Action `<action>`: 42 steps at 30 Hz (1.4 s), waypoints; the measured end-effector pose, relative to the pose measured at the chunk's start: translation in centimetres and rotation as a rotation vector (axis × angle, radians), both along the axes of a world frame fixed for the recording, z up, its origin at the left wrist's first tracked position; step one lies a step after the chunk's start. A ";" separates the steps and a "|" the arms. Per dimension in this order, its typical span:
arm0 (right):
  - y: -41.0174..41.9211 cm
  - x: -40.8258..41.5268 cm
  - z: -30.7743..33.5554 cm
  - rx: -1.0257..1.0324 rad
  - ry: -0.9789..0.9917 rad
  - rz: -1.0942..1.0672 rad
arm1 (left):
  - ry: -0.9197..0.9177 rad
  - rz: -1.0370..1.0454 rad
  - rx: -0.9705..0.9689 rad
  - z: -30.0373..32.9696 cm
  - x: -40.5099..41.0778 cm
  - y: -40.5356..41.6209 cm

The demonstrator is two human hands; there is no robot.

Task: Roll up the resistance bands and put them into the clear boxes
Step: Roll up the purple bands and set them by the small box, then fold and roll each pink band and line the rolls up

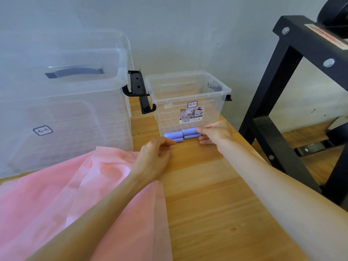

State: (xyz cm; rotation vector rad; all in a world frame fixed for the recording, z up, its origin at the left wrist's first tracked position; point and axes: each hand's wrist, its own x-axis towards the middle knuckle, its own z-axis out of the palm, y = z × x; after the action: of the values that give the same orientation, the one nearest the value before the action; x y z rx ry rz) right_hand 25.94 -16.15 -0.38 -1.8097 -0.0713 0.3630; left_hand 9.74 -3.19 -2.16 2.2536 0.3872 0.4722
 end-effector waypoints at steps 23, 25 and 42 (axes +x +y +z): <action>-4.4 -7.3 2.0 -0.063 0.011 0.162 | -0.002 0.060 0.007 3.4 -6.4 0.7; -4.6 -9.1 2.7 -0.060 0.004 0.199 | 0.000 0.077 0.013 3.9 -8.1 0.9; -7.8 -27.7 0.8 -0.146 -0.173 0.691 | 0.018 0.119 0.194 2.2 -27.9 -1.0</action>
State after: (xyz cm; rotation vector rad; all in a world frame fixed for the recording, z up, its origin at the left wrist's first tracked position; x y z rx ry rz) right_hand -1.73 -23.97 0.38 -1.9180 -0.8217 0.7075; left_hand -18.15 -4.22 0.03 2.4323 0.5053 0.5726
